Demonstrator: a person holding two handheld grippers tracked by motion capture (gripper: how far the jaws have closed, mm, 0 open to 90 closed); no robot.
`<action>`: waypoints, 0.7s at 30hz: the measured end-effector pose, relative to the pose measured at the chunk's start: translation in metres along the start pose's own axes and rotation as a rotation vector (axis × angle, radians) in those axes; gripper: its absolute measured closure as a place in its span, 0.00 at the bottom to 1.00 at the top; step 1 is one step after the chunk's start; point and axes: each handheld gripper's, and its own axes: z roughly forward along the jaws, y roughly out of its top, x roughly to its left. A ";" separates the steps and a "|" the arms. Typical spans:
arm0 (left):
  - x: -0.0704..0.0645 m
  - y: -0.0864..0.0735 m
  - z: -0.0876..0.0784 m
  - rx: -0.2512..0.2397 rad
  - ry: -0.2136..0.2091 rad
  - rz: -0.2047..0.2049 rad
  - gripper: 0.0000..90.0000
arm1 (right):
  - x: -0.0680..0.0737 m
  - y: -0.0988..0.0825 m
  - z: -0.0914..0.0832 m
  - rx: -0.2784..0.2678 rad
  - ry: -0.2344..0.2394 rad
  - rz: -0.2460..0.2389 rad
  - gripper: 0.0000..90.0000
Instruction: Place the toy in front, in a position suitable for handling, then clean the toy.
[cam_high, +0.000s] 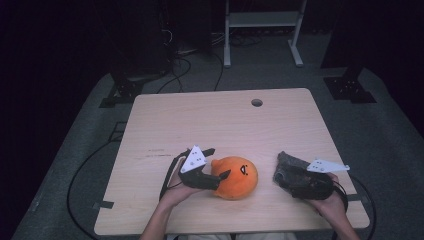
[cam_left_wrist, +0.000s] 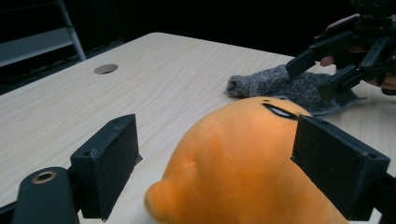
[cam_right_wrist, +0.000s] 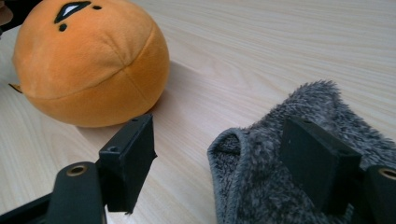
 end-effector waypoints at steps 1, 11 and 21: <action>0.002 0.000 -0.001 0.000 0.005 0.001 0.16 | 0.000 0.000 0.000 0.000 -0.002 0.000 0.28; 0.001 0.004 -0.008 0.002 -0.028 0.028 0.14 | -0.003 0.004 0.001 -0.009 -0.022 -0.005 0.28; -0.002 0.004 -0.008 0.025 -0.075 0.058 0.13 | -0.009 0.010 0.000 0.003 -0.070 -0.009 0.28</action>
